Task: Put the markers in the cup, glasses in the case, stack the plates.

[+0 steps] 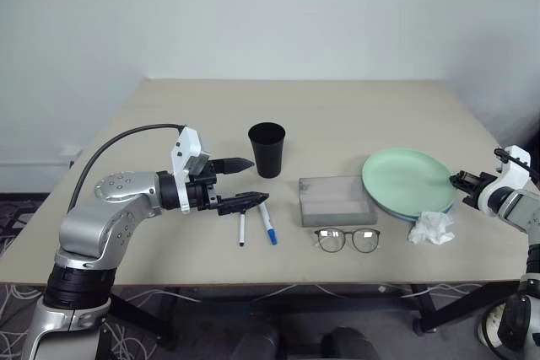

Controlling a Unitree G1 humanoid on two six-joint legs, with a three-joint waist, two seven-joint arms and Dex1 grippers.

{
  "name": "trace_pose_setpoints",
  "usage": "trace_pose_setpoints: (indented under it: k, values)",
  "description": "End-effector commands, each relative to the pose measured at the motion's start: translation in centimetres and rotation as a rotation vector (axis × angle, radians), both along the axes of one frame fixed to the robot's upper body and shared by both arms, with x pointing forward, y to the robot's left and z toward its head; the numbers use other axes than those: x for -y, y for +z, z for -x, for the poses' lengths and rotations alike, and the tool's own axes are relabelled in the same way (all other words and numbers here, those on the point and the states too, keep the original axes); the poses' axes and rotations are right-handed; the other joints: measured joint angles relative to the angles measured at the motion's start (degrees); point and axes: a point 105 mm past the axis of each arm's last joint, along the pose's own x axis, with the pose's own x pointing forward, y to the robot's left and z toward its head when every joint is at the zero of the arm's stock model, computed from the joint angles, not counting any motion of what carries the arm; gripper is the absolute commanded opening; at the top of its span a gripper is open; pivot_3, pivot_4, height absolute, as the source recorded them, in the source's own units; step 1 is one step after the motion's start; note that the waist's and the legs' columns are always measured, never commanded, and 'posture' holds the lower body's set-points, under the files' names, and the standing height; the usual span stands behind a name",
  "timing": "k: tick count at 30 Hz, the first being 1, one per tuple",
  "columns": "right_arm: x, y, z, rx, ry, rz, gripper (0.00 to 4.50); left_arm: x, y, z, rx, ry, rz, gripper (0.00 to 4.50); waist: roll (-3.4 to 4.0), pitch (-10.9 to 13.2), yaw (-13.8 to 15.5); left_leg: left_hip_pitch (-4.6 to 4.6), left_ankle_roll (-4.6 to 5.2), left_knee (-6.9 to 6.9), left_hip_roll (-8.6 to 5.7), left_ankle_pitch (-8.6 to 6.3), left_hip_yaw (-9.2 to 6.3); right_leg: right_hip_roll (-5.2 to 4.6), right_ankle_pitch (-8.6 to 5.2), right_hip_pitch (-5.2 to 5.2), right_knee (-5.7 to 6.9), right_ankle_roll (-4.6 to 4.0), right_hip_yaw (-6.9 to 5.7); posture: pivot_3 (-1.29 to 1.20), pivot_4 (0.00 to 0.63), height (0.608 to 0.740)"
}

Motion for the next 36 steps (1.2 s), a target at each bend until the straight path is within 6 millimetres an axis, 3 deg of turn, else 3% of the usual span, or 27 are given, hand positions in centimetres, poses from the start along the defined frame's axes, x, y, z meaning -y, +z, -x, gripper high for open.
trace_pose_setpoints:
  k: [1,14,24,27,29,30,35,36]
  values:
    - [0.8,2.1,-0.5,0.068,-0.025,0.035,0.05,-0.3,1.0,-0.1,0.041,0.006,0.0,4.5,0.0,0.0,0.0,0.0,0.0,0.0,0.0,0.0,0.0,0.0,0.0,0.0,0.0,0.0,0.0,0.0,0.0,0.731]
    - [2.1,1.1,0.1,0.036,-0.06,0.043,0.05,-0.2,1.1,-0.1,0.043,0.003,0.001,4.5,0.0,0.0,0.0,0.0,0.0,0.0,0.0,0.0,0.0,0.01,0.0,0.01,-0.02,0.01,0.0,0.0,0.0,0.731]
    - [1.1,0.5,-0.2,0.018,-0.021,0.052,0.05,-0.2,1.1,-0.2,0.045,-0.003,-0.003,4.5,0.01,0.0,0.0,0.0,0.0,-0.04,0.01,0.0,0.0,0.02,0.01,0.02,-0.1,0.01,-0.01,0.0,0.0,0.731]
    - [0.9,0.6,-0.3,0.02,-0.006,0.056,0.64,-0.1,1.1,-0.2,0.047,-0.005,-0.003,4.5,0.0,0.0,0.0,0.0,0.0,-0.07,0.01,0.0,0.0,0.02,0.01,0.02,-0.13,0.02,-0.01,0.0,0.0,0.731]
    - [0.8,0.8,-0.5,0.021,-0.002,0.057,1.48,-0.1,1.1,-0.3,0.047,-0.005,-0.003,4.5,0.01,0.0,0.0,0.0,0.01,-0.1,0.01,0.0,0.0,0.03,0.03,0.03,-0.18,0.04,-0.01,0.0,0.0,0.731]
    - [0.8,0.8,-0.5,0.022,-0.002,0.057,1.61,-0.2,1.1,-0.3,0.048,-0.004,-0.003,4.5,0.01,0.0,0.0,0.0,0.01,-0.1,0.01,0.0,0.0,0.03,0.03,0.03,-0.19,0.04,-0.01,0.0,0.0,0.731]
    - [1.1,2.0,-0.4,0.052,0.057,0.135,3.3,-0.1,1.0,-0.3,0.048,-0.005,0.0,4.5,0.04,0.0,0.0,0.0,0.01,-0.15,0.0,0.0,0.0,0.02,0.07,0.04,-0.25,0.1,-0.01,0.0,0.0,0.731]
    - [1.2,2.5,-0.3,0.068,0.088,0.172,3.3,-0.1,1.0,-0.3,0.048,-0.005,0.0,4.5,0.08,0.0,0.0,-0.01,0.01,-0.16,0.0,0.0,0.0,0.02,0.07,0.04,-0.27,0.11,-0.01,0.0,0.0,0.731]
